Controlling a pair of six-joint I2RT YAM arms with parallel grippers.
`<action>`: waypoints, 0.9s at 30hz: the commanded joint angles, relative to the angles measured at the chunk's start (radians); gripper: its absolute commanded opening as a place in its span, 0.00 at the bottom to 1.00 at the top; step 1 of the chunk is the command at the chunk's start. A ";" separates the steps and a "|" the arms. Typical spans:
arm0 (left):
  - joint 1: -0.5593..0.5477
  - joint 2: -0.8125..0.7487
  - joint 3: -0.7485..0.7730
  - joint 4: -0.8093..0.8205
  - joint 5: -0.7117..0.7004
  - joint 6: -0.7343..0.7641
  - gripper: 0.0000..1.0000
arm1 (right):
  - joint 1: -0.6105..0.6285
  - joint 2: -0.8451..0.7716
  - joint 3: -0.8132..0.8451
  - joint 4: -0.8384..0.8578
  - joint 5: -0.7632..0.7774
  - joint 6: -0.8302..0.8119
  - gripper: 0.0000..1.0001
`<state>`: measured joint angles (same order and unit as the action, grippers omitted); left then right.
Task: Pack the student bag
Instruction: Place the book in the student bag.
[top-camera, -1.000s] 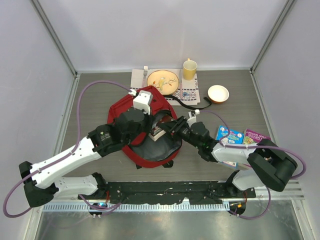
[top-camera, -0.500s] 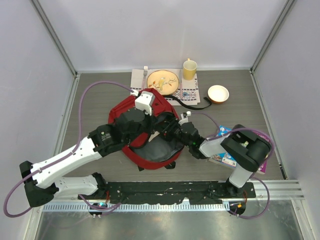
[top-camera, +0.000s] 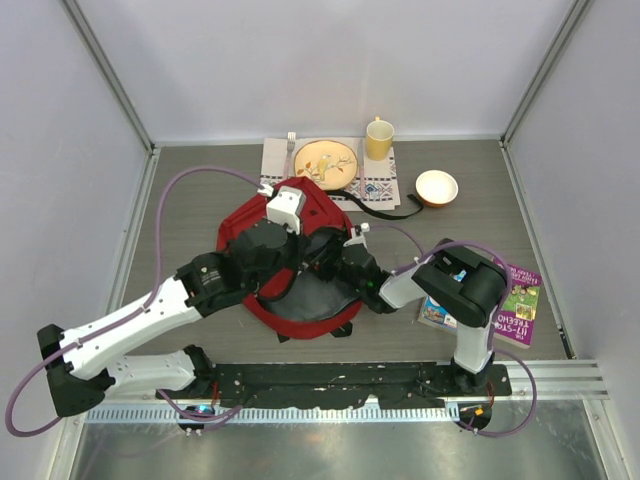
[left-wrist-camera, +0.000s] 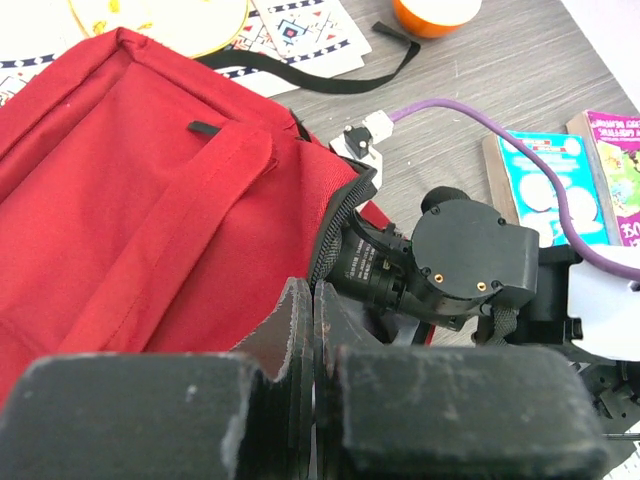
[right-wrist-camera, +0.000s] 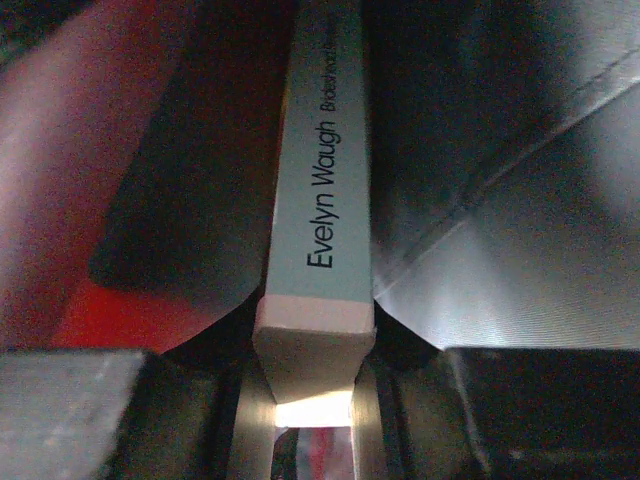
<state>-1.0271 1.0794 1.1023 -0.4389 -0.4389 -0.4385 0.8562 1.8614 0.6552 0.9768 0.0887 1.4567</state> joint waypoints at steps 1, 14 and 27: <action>0.022 -0.052 -0.031 0.039 -0.029 -0.028 0.00 | 0.007 0.010 0.069 -0.101 0.037 -0.031 0.32; 0.073 -0.095 -0.107 0.048 0.000 -0.082 0.00 | 0.017 -0.174 0.017 -0.457 0.006 -0.121 0.68; 0.078 -0.069 -0.108 0.068 0.039 -0.098 0.00 | 0.021 -0.030 0.095 -0.181 -0.125 -0.111 0.01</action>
<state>-0.9550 1.0111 0.9859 -0.4305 -0.4068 -0.5213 0.8688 1.7924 0.6827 0.6254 0.0277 1.3422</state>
